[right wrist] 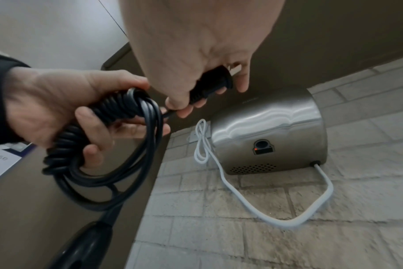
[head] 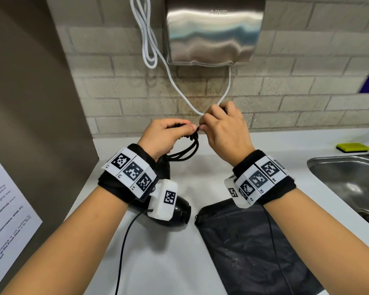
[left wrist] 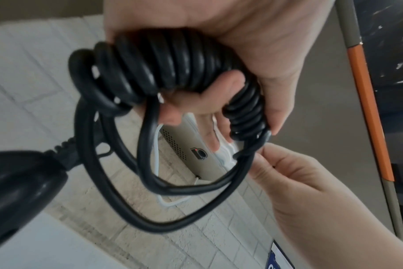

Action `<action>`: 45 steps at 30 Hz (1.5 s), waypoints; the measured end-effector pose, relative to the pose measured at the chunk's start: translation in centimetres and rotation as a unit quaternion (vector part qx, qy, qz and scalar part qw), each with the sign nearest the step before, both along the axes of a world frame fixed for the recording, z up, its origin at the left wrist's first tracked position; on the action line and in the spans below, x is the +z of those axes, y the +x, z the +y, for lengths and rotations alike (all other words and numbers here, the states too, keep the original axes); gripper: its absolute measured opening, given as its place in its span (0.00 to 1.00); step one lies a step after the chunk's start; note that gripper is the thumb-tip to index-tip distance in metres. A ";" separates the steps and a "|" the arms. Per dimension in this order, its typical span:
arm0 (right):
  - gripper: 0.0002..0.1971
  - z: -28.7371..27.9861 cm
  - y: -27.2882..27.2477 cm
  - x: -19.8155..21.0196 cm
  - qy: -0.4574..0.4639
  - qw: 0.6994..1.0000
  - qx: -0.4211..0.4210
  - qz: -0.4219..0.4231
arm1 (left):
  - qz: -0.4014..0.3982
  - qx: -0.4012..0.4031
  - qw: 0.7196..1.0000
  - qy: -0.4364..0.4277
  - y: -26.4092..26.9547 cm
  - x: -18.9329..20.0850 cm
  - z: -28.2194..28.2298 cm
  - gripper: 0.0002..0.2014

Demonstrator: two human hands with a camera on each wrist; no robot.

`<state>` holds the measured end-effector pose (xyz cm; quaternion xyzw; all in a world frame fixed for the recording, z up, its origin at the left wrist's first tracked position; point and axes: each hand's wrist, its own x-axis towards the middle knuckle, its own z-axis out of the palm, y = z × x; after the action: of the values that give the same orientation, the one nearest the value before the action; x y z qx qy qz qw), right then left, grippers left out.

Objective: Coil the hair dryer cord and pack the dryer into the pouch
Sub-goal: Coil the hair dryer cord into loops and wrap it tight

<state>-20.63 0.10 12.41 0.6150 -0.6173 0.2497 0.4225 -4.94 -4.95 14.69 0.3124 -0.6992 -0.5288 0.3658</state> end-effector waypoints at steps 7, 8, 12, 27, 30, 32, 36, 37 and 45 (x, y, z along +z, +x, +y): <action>0.12 0.1 1.1 0.5 -0.041 0.996 -0.022 0.080 | -0.152 -0.034 0.987 -0.042 -0.2 0.0 0.0 0.14; 0.12 0.1 1.1 0.5 -0.041 0.995 -0.022 0.083 | -0.147 -0.031 0.988 -0.046 -0.2 -0.1 0.0 0.11; 0.12 0.7 1.0 0.3 -0.020 0.999 -0.018 0.041 | -0.079 0.003 0.996 -0.031 0.0 -0.4 -0.5 0.05; 0.13 0.8 0.6 -0.2 0.017 0.999 -0.016 -0.033 | -0.183 -0.032 0.981 -0.062 -1.1 -0.9 -1.3 0.10; 0.13 1.0 0.8 -0.2 0.016 0.999 -0.013 -0.037 | -0.205 0.000 0.974 -0.099 -1.1 -1.4 -1.3 0.05; 0.11 1.2 1.2 0.0 0.062 0.992 -0.018 -0.109 | -0.210 0.053 0.968 -0.125 -1.0 -1.9 -1.3 0.02; 0.13 1.5 1.5 0.9 0.200 0.919 0.008 -0.339 | -0.113 0.089 0.985 -0.094 -1.2 -2.1 -1.6 0.07; 0.12 1.5 1.4 1.2 0.209 0.893 0.042 -0.397 | -0.095 0.086 0.988 -0.087 -1.2 -2.0 -1.7 0.08; 0.13 1.6 2.4 1.3 0.247 0.718 0.253 -0.599 | -0.012 0.055 0.998 -0.028 -1.2 -1.2 -1.8 0.03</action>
<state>-18.21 1.66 13.76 0.5529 -0.6025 0.5022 -0.2813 -6.16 -6.75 13.52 0.3466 -0.6997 -0.4846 0.3943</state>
